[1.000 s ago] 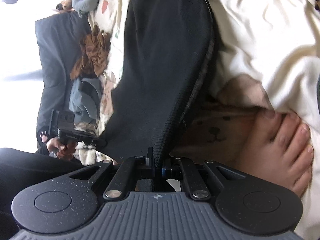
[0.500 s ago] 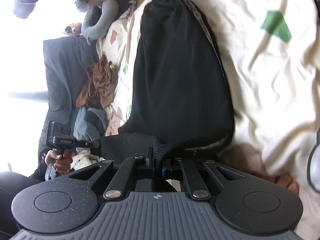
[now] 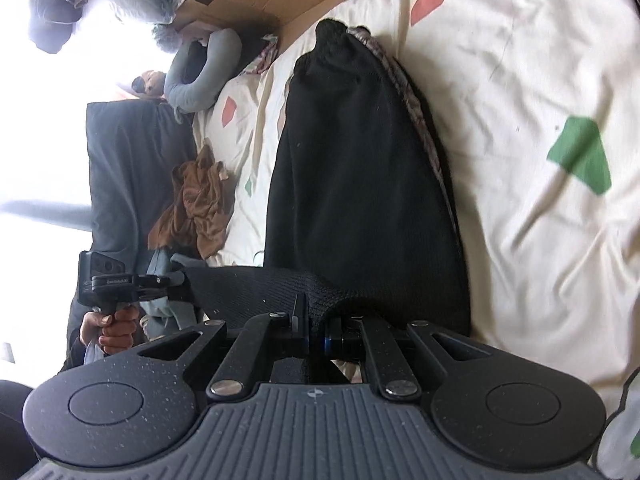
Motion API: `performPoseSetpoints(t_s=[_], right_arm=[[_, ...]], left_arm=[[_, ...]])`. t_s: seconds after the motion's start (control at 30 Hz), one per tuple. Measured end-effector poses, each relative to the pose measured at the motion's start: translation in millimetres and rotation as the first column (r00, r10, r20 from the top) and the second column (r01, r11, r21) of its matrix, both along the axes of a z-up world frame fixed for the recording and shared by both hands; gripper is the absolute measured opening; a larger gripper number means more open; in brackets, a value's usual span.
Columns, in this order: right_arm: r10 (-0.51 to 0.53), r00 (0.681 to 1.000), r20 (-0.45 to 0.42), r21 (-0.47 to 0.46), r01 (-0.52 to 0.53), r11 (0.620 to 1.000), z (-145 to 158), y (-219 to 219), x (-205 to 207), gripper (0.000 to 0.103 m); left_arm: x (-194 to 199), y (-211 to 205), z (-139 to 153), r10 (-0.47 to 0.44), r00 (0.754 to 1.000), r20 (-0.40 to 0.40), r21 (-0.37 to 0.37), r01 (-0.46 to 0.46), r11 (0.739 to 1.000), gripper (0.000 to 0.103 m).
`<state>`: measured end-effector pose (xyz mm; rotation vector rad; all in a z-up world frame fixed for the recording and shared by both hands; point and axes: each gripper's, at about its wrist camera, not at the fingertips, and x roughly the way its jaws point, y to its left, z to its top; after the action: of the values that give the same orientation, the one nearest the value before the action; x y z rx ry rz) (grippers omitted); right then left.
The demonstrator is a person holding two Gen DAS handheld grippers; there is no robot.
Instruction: Fold clothes
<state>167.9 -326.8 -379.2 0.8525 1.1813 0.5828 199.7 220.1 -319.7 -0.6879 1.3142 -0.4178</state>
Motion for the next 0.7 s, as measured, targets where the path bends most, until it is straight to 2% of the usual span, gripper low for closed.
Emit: performPoseSetpoints(t_s=[0.2,0.47,0.7], right_arm=[[-0.027,1.000,0.007,-0.022,0.027,0.999,-2,-4,21,0.005],[-0.020,1.000,0.019,-0.051,0.021,0.998,-4,-1,52,0.005],[-0.043,0.999,0.019,-0.079,0.044,0.996,-9,-3,68,0.005]], left_arm=[[30,-12,0,-0.027,0.998,0.055,0.026,0.025,0.999,0.007],[59,-19,-17,0.001,0.997,0.077,0.109,-0.010,0.994,0.007],[75,-29,-12,0.009,0.993,0.114,0.119,-0.023,0.993,0.007]])
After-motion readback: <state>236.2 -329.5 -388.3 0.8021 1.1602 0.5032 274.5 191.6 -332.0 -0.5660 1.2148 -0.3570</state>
